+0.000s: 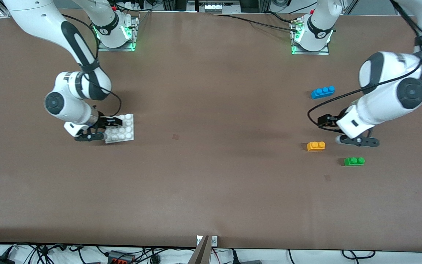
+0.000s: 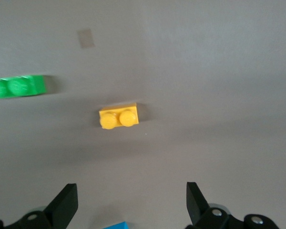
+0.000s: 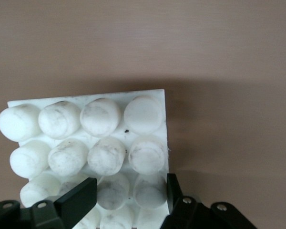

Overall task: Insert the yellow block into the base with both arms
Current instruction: 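Grasp the base with the right gripper while the left gripper lowers to the block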

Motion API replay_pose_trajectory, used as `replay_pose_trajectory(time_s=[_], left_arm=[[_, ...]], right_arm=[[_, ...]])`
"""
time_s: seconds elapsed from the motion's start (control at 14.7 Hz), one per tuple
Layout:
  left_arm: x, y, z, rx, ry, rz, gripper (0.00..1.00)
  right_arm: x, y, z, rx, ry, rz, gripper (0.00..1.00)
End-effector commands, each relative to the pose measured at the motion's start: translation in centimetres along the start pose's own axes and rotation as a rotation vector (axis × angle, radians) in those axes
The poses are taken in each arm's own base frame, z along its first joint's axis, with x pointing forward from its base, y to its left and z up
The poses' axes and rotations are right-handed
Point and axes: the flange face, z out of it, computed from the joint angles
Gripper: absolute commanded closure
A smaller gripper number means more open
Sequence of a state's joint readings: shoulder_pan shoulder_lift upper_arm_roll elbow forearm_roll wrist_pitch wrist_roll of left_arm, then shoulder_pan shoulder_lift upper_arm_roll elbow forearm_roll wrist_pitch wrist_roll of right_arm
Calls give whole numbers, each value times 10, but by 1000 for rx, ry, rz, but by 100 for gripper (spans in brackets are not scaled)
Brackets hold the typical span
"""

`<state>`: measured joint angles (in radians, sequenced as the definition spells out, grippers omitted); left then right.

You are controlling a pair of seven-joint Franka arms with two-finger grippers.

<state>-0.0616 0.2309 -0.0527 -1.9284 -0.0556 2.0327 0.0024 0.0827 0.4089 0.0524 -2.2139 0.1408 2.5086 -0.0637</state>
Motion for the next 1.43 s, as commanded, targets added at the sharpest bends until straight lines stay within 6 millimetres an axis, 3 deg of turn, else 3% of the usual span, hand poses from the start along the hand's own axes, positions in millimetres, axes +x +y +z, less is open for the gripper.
replay_pose_trajectory(time_s=[0.0,0.34,0.55,0.75,0.89,1.02,1.16,1.36], left_arm=[[5,0,26,16,7,25,0],[14,-9,66,14,58,14,0],[21,-10,88,14,75,15,0],[26,-16,103,18,90,41,0],[29,-21,117,20,93,44,0],[30,-26,121,22,91,39,0],[32,-27,128,22,92,38,0],[33,-29,136,22,100,35,0]], right_arm=[[7,-68,41,86,-45,33,51],[21,-212,63,107,-37,136,51],[25,-285,85,125,-19,136,51],[30,-331,95,157,10,181,51],[27,-360,93,173,24,182,45],[30,-377,85,193,38,216,45],[18,-401,83,199,41,182,44],[7,-415,94,197,40,175,41]])
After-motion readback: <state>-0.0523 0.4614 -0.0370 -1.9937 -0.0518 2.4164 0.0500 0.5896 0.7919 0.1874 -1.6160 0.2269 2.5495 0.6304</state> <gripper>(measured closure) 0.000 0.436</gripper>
